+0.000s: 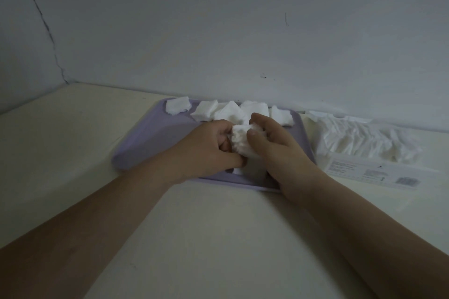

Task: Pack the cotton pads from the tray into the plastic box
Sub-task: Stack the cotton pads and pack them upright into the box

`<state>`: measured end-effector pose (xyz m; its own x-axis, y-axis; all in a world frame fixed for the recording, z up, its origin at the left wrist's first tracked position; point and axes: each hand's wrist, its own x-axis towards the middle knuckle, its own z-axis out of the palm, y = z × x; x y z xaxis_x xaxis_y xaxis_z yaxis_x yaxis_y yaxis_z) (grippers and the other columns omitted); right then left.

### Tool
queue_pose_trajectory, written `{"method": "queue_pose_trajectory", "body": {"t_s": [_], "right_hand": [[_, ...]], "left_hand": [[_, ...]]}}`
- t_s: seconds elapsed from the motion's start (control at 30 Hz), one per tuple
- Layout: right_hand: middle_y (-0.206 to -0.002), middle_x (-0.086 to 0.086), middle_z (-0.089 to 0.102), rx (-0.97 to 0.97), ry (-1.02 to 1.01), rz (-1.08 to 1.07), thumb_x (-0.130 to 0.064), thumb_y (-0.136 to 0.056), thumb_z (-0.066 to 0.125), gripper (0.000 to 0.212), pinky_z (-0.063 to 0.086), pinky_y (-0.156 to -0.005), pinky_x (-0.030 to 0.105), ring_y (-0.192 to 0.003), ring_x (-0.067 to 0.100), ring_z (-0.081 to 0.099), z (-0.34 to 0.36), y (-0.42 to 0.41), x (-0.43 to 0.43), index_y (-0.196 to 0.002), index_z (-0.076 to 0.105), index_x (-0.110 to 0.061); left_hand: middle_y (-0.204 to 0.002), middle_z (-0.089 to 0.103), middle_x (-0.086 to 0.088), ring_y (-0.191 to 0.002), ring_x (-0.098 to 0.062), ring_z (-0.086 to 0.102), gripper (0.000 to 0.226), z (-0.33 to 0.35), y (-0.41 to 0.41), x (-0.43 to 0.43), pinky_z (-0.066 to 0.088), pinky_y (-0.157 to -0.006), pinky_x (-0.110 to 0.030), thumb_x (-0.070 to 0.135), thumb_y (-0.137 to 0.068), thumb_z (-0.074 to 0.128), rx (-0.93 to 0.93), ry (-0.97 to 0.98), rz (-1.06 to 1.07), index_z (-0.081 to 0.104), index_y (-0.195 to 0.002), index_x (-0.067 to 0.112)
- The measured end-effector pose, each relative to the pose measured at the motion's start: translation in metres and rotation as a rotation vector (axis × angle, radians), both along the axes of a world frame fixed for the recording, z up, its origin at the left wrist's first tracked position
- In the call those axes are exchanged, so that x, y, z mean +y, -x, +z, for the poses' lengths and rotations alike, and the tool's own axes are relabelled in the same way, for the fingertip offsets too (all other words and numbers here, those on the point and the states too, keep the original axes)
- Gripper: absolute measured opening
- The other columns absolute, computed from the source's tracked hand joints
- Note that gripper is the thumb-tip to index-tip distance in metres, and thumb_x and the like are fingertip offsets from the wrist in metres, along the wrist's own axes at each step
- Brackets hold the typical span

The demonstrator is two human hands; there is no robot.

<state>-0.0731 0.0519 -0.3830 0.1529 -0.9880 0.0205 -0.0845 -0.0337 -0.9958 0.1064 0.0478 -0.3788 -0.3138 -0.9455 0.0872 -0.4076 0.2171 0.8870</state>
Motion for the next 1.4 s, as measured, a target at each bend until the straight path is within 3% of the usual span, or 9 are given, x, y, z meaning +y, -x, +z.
{"method": "queue_pose_trajectory", "body": {"t_s": [0.23, 0.33, 0.43, 0.57, 0.67, 0.77, 0.93, 1.13, 1.4], "right_hand": [[-0.131, 0.009, 0.064, -0.031, -0.06, -0.02, 0.003, -0.1, 0.033, 0.055, 0.052, -0.07, 0.028, -0.12, 0.031, 0.064, 0.0, -0.003, -0.004, -0.143, 0.051, -0.025], [-0.126, 0.004, 0.064, -0.007, -0.065, 0.008, -0.006, -0.104, 0.039, 0.049, 0.057, -0.084, 0.036, -0.112, 0.025, 0.066, -0.001, -0.003, -0.002, -0.146, 0.048, -0.029], [-0.138, 0.0, 0.06, -0.006, -0.041, 0.07, -0.023, -0.1, 0.056, 0.054, 0.045, -0.113, 0.039, -0.126, 0.015, 0.059, 0.002, -0.001, 0.0, -0.152, 0.042, -0.029], [-0.122, -0.016, 0.062, -0.009, 0.024, 0.225, -0.006, -0.086, 0.078, 0.081, 0.053, -0.091, 0.015, -0.105, -0.008, 0.066, 0.017, 0.006, 0.009, -0.153, 0.034, -0.022], [-0.123, -0.008, 0.063, 0.039, 0.11, 0.229, 0.009, -0.08, 0.078, 0.081, 0.054, -0.085, 0.018, -0.102, -0.006, 0.066, 0.031, 0.02, 0.009, -0.148, 0.039, -0.013], [-0.122, 0.008, 0.071, -0.013, 0.114, 0.203, 0.009, -0.076, 0.081, 0.074, 0.057, -0.09, 0.027, -0.11, 0.012, 0.069, 0.049, 0.042, 0.008, -0.141, 0.051, -0.009], [-0.122, 0.012, 0.074, 0.022, 0.134, 0.268, -0.001, -0.087, 0.074, 0.037, 0.054, -0.103, 0.036, -0.117, 0.025, 0.069, 0.069, 0.087, 0.013, -0.124, 0.069, -0.007], [-0.117, 0.016, 0.075, 0.029, 0.099, 0.09, -0.021, -0.086, 0.08, 0.035, 0.048, -0.109, 0.05, -0.113, 0.027, 0.071, 0.068, 0.139, 0.022, -0.116, 0.069, -0.006], [-0.1, 0.016, 0.077, 0.039, 0.111, -0.205, -0.03, -0.076, 0.078, 0.037, 0.059, -0.093, 0.055, -0.094, 0.029, 0.077, 0.072, 0.162, 0.025, -0.102, 0.069, -0.005]], "left_hand": [[-0.076, 0.072, 0.011, -0.067, -0.008, 0.065, 0.052, -0.007, 0.01, 0.002, 0.055, -0.065, -0.036, 0.023, -0.075, 0.087, 0.007, 0.038, 0.01, 0.06, -0.12, 0.022], [-0.097, 0.079, 0.002, -0.09, -0.019, 0.076, 0.05, -0.009, 0.01, 0.004, 0.061, -0.085, -0.046, 0.021, -0.078, 0.087, 0.031, 0.051, 0.018, 0.062, -0.121, 0.022], [-0.082, 0.072, 0.014, -0.07, -0.005, 0.064, 0.037, -0.003, 0.008, 0.007, 0.051, -0.067, -0.022, 0.022, -0.078, 0.088, 0.05, 0.063, 0.087, 0.07, -0.11, 0.025], [-0.113, 0.063, 0.003, -0.089, -0.012, 0.063, 0.045, 0.001, 0.001, 0.004, 0.047, -0.074, -0.014, 0.038, -0.064, 0.085, 0.027, 0.15, 0.182, 0.07, -0.106, 0.032], [-0.133, 0.064, 0.005, -0.117, -0.017, 0.065, 0.05, 0.013, -0.001, 0.006, 0.053, -0.1, -0.034, 0.04, -0.064, 0.085, 0.126, 0.161, 0.116, 0.071, -0.112, 0.032], [-0.117, 0.076, -0.008, -0.116, -0.03, 0.069, 0.042, 0.025, 0.008, 0.007, 0.052, -0.104, -0.055, 0.034, -0.075, 0.084, 0.223, 0.11, 0.007, 0.073, -0.114, 0.019], [-0.115, 0.077, -0.012, -0.105, -0.02, 0.071, 0.032, 0.038, 0.049, 0.001, 0.052, -0.105, -0.053, 0.017, -0.085, 0.082, 0.263, 0.068, -0.037, 0.072, -0.116, 0.015], [-0.109, 0.074, -0.015, -0.095, -0.016, 0.063, 0.042, 0.051, 0.103, -0.005, 0.048, -0.085, -0.041, 0.045, -0.084, 0.076, 0.232, 0.014, -0.158, 0.071, -0.118, 0.02], [-0.092, 0.075, 0.015, -0.082, 0.002, 0.064, 0.034, 0.051, 0.153, -0.01, 0.046, -0.071, -0.016, 0.049, -0.088, 0.065, 0.266, -0.025, -0.141, 0.075, -0.109, 0.025]]}}
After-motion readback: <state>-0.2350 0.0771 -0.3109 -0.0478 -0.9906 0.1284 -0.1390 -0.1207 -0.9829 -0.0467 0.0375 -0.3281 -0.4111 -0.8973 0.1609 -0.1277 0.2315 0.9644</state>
